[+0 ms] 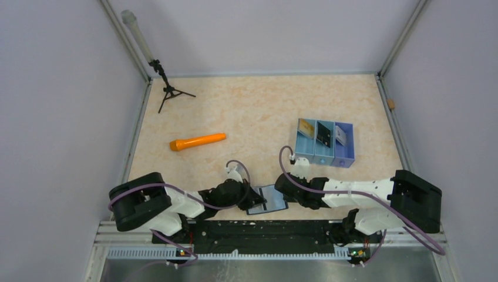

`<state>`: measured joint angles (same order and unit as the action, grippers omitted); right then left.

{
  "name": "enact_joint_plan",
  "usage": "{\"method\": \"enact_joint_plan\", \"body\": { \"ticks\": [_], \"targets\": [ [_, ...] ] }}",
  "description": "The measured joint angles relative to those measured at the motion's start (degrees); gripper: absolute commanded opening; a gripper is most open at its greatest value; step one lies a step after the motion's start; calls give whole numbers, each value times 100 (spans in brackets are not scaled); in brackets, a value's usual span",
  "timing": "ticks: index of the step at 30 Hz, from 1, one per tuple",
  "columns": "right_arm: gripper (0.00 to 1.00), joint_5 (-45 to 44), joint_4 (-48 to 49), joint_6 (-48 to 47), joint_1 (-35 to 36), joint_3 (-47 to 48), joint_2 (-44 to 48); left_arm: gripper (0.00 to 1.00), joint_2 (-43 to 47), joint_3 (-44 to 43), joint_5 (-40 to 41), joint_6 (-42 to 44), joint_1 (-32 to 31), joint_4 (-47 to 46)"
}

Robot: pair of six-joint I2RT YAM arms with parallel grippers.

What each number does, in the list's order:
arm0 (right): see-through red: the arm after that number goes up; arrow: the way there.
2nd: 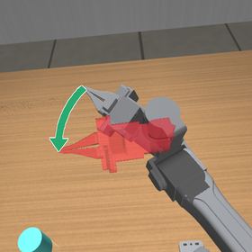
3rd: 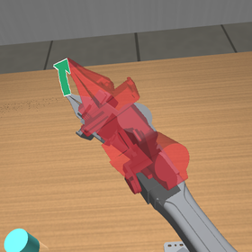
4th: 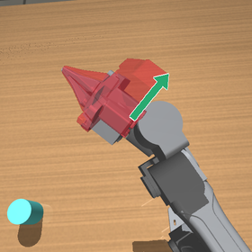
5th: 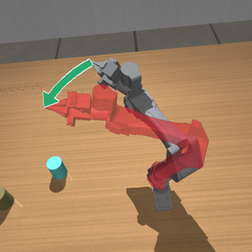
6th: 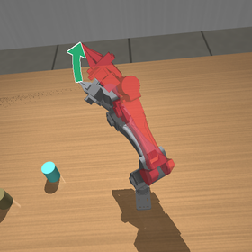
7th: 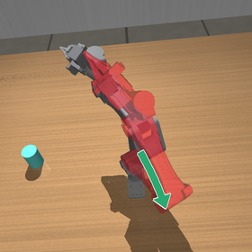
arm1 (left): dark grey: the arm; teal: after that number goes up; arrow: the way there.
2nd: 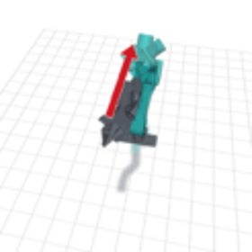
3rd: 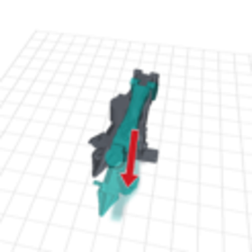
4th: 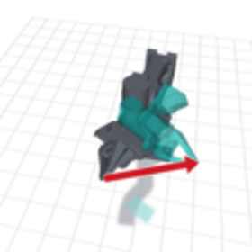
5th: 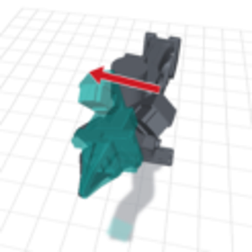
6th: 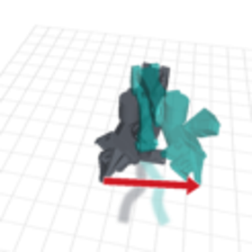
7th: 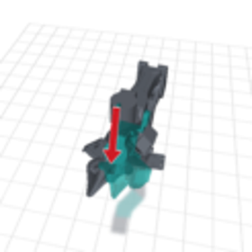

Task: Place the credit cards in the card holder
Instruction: Insert the credit card into the card holder.

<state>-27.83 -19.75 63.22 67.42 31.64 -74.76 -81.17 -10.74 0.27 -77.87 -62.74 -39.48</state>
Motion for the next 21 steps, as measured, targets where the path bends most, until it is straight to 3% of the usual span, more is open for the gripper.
{"method": "enact_joint_plan", "body": {
  "ticks": [3, 11, 16, 21],
  "targets": [
    [0, -4, -4, 7, 0, 0, 2, 18, 136, -96, 26, 9, -7, 321],
    [0, -57, -28, 63, 31, -2, 15, 41, 568, -494, 181, 151, -31, 1615],
    [0, -74, -44, 111, 33, -7, 26, 52, 817, -776, 295, 275, -37, 2352],
    [0, -81, -57, 138, 35, -11, 42, 56, 1021, -1080, 463, 431, -37, 3136]
  ]
}}
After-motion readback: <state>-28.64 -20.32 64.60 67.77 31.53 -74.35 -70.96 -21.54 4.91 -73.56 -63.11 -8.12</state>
